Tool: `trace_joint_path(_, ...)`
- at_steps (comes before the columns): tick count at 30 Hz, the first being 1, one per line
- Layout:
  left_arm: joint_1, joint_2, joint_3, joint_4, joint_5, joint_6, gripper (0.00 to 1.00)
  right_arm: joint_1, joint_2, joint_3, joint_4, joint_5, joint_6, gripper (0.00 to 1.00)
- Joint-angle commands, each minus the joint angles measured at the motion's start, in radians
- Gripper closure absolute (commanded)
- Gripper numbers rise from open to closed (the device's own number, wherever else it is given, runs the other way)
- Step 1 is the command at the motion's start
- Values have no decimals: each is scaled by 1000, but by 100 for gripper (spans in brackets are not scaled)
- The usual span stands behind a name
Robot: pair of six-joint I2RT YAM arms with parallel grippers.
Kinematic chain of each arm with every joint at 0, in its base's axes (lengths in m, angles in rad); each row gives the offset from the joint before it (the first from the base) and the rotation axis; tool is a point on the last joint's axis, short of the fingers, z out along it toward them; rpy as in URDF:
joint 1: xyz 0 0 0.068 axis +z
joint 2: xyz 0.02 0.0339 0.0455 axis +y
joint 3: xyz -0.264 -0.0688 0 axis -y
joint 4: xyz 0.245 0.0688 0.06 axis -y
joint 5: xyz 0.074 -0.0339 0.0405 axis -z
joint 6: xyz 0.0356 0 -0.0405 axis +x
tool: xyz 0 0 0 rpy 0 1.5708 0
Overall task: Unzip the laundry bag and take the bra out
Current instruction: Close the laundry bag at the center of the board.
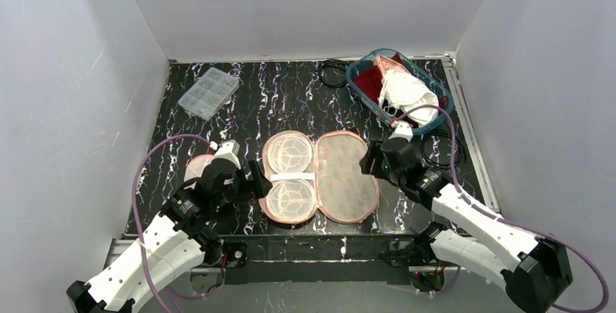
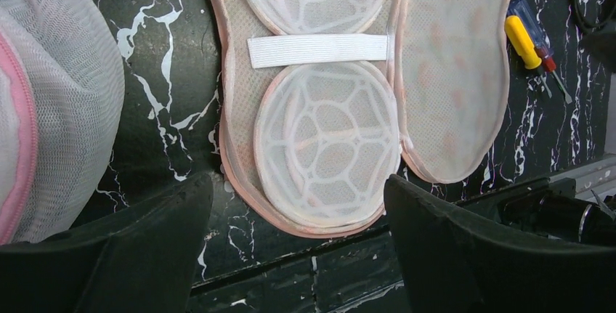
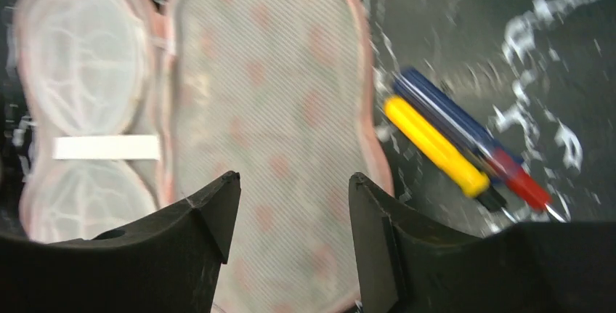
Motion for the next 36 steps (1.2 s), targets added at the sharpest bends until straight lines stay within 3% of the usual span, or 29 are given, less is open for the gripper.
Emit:
trace_joint_path(1, -4, -2, -36, 43, -10, -9, 14, -2, -95, -58, -196, 84, 172, 34)
trace_joint_path(4, -3, 29, -53, 87, 26, -42, 16, -2, -50, -94, -245, 102, 226, 34)
trace_joint_path(8, -3, 69, -46, 84, 46, -58, 19, -2, 23, -154, -187, 87, 248, 38)
trace_joint_path(16, -3, 37, -7, 13, 4, -42, 20, -2, 90, -216, -101, 69, 230, 53)
trace_joint_path(25, -3, 81, 26, 3, 2, -39, 21, -2, 35, -188, -130, 55, 160, 99)
trace_joint_path(30, -4, 105, 41, 15, 1, -27, 21, -2, -59, -61, -214, 37, 30, 99)
trace_joint_path(36, -3, 170, 34, 59, 12, -22, 22, -2, -66, 49, -240, -111, -97, 99)
